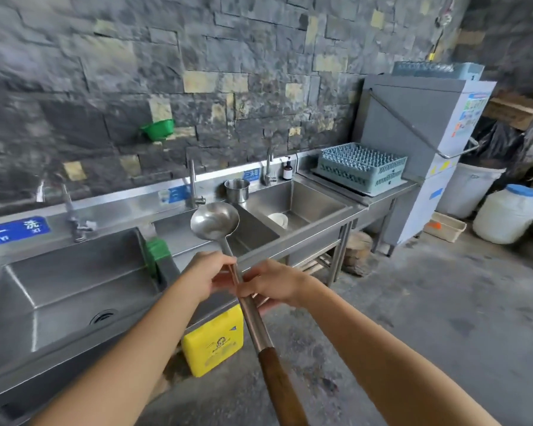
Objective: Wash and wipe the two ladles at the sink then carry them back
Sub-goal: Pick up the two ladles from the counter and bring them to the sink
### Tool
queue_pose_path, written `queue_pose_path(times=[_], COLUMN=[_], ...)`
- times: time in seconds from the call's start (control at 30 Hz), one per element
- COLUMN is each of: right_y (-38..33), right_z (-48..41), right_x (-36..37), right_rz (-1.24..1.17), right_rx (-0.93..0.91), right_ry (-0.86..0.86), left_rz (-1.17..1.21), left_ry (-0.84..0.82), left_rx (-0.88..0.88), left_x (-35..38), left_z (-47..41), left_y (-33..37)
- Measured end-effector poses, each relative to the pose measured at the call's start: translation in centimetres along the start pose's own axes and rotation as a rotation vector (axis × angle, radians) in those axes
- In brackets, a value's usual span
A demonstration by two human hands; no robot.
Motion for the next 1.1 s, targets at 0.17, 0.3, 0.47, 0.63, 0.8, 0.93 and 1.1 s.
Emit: queue_pose_path(times=[0.17, 0.3, 0.47, 0.63, 0.8, 0.93, 1.1], right_y=[-2.8, -4.9, -6.3, -8.5, -10.7, -12.8, -14.7], right_z=[-7.6, -12.7, -18.2, -24.5, -31.4, -36.7, -42.4], right_x=[0.6, 2.1, 6.7, 12.2, 19.4, 25.3, 31.6], right_rz=[0.004, -0.016, -0.018, 0.028, 0.049, 0.012, -0.034], right_rx=[-0.021, -0.033, -0.014, -0.023, 0.005, 0.046, 0.112], right_ry=[-0.109, -0.187, -0.314, -0.380, -0.447, -0.456, -0.450], left_rz=[0.032, 0.086, 0.121, 0.215, 0.250, 0.251, 0.232], left_ry=[0.103, 0.193, 0.288, 0.333, 0.365, 0.371, 0.416], left_rx=[-0.044, -0.063, -0.126, -0.176, -0.200, -0.237, -0.255], left_x=[-4.6, -9.0, -15.5, -22.4, -31.5, -39.4, -47.6], left_z=[-4.5, -7.4, -10.4, -13.2, -17.1, -20.4, -24.0], left_y=[1.3, 1.8, -0.5, -2.2, -4.5, -6.4, -8.3])
Point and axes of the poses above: each hand's wrist, its own z-axis away from the middle knuckle, its own x-axis out of the palm, y = z × x, the point moved 9 cm from there along -z, towards the middle knuckle, and after that the axes turned 5 degrees about -z, right-handed, at the moved point
